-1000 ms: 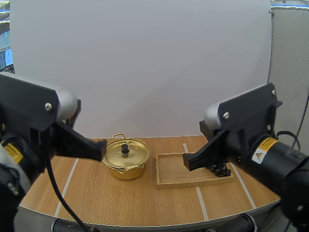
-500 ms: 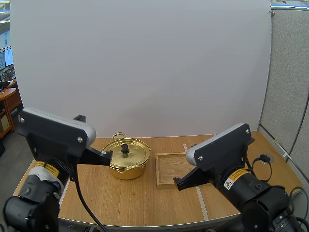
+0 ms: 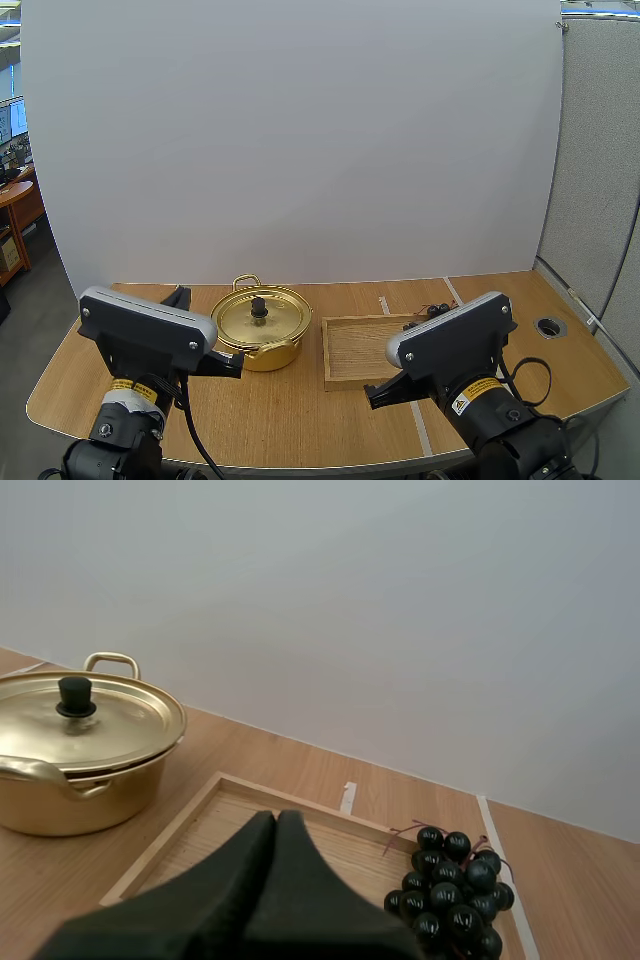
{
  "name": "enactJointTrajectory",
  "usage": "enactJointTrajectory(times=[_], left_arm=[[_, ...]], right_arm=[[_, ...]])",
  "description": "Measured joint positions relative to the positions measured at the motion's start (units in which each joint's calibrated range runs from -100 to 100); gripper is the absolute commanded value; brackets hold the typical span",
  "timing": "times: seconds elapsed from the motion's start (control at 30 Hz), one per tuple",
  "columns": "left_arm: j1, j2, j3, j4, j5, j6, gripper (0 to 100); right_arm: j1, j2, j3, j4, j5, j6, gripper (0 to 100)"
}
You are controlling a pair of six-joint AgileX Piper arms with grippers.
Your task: Open the pot, put the pineapple inside, and close it
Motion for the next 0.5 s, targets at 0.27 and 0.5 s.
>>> enactJointTrajectory(times=[0.27, 0.5], left_arm=[[0.00, 0.00, 0.06, -7.46, 4.35, -0.08, 0], [0.00, 0.00, 0.06, -7.62, 17.36, -0.18, 0]], right_arm=[[-1.56, 0.00, 0.06, 0.00, 2.37, 1.99, 0], [-2.16, 0.00, 0.18, 0.00, 10.72, 2.46, 0]])
